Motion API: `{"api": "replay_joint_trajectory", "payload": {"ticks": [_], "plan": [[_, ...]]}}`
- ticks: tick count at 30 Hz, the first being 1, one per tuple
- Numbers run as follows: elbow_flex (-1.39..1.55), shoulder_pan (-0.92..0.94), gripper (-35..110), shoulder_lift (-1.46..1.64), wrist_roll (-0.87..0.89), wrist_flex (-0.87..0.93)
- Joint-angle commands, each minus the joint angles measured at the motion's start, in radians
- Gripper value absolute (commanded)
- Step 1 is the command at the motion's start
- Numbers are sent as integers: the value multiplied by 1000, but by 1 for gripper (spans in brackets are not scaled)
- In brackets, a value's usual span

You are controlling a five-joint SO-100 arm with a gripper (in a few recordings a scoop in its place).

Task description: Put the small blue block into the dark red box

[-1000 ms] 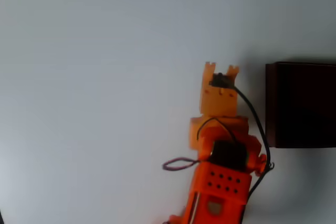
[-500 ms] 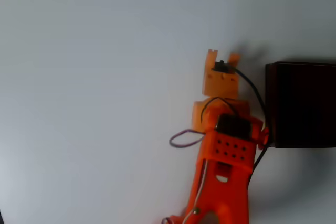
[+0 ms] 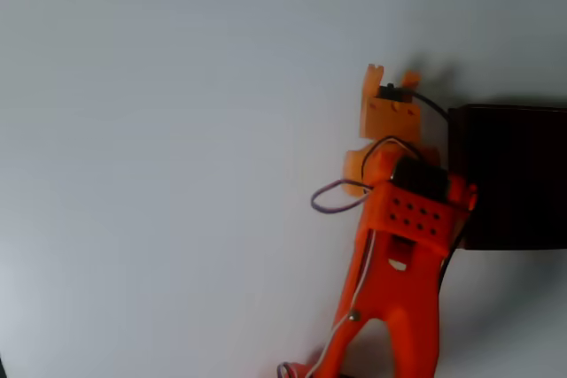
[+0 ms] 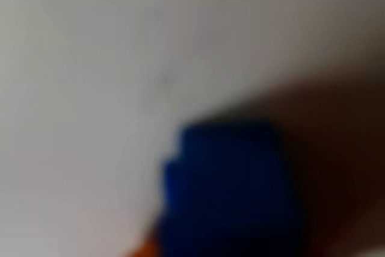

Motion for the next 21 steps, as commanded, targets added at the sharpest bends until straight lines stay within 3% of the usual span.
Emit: {"api": "replay_joint_trajectory", "payload": {"ticks": [1, 12, 20, 21], "plan": [[17, 55, 0, 95, -38, 25], [6, 273, 0, 500, -348, 107], [-9, 348, 1, 347, -517, -52], [-9, 348, 6, 310, -535, -81]]}}
